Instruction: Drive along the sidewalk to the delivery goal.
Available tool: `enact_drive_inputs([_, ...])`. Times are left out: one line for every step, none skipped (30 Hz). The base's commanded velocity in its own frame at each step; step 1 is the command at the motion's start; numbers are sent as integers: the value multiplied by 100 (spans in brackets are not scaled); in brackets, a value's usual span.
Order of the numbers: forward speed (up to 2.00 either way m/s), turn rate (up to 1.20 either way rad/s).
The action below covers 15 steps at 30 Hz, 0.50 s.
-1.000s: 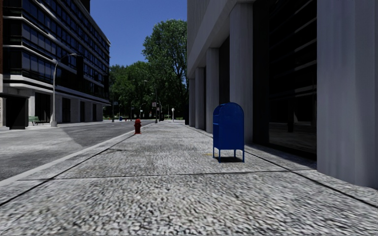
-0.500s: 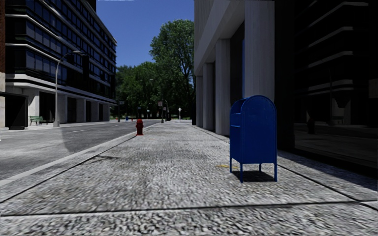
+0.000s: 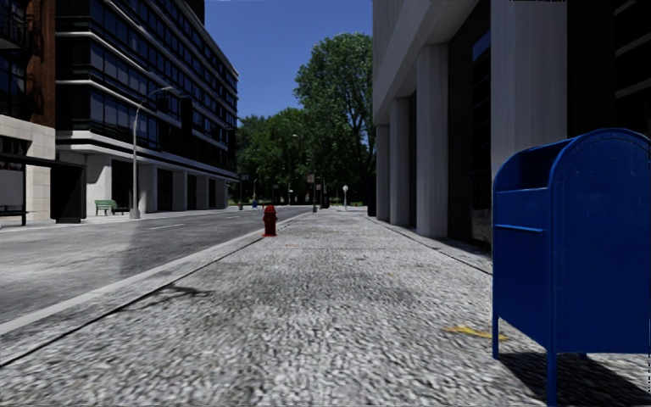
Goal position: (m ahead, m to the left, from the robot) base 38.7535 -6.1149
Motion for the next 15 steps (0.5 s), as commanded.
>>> enact_drive_inputs([200, 0])
enact_drive_inputs([200, 0])
enact_drive_inputs([200, 0])
enact_drive_inputs([200, 0])
enact_drive_inputs([200, 0])
enact_drive_inputs([200, 0])
enact_drive_inputs([200, 0])
enact_drive_inputs([200, 0])
enact_drive_inputs([200, 0])
enact_drive_inputs([200, 0])
enact_drive_inputs([200, 0])
enact_drive_inputs([200, 0])
enact_drive_inputs([200, 0])
enact_drive_inputs([200, 0])
enact_drive_inputs([200, 0])
